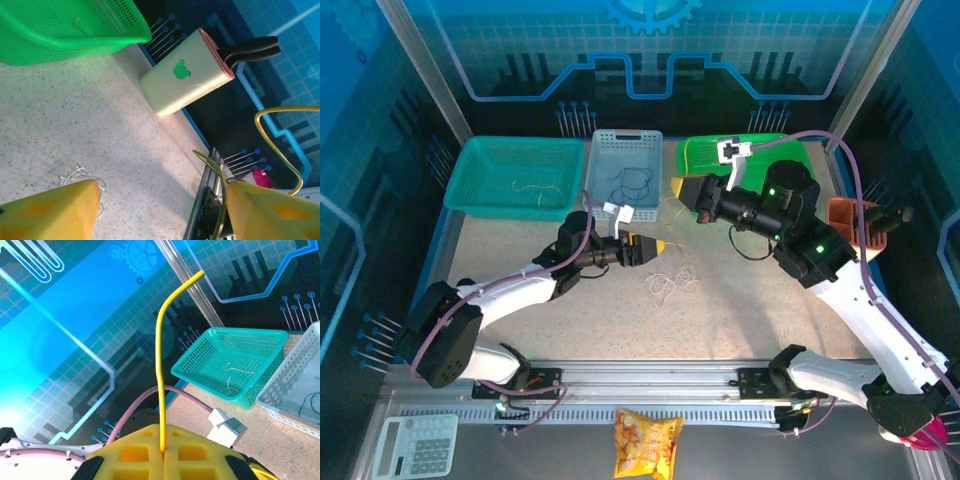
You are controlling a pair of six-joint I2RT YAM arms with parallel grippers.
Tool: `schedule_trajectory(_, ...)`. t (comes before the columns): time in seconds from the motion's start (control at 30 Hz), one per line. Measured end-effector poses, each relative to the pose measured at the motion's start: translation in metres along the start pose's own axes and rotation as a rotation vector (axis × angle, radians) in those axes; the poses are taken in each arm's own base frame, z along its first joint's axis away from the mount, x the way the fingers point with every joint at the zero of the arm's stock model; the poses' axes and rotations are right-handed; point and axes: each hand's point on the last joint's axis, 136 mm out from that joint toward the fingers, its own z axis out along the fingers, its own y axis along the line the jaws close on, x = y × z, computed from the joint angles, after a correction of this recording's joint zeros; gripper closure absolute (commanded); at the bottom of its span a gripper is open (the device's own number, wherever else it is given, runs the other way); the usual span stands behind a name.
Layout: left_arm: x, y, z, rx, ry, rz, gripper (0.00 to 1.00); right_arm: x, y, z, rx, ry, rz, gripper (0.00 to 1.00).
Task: Untangle the cables
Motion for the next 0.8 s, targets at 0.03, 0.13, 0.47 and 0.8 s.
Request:
schedule_trajectory(0.03, -0.001, -0.002, 0.001, 0.005, 0.001, 0.001, 0.41, 0.000, 0.000, 0.000, -0.001, -0.001, 0.000, 1.00)
schedule_trajectory(0.13, -0.002, -0.004, 0.003, 0.015, 0.003, 0.006, 0.59, 0.000, 0.000, 0.000, -0.002, -0.002, -0.001, 1.00)
schedule_trajectory(0.47, -0.001, -0.011, 0.007, 0.043, 0.008, -0.003, 1.00, -0.001, -0.002, 0.000, 0.008, -0.006, -0.003, 1.00)
schedule_trajectory(0.8, 0.018, 0.009, -0.011, -0.035, -0.029, -0.023, 1.00, -0.041, -0.057, -0.029, 0.185, -0.136, 0.005, 1.00)
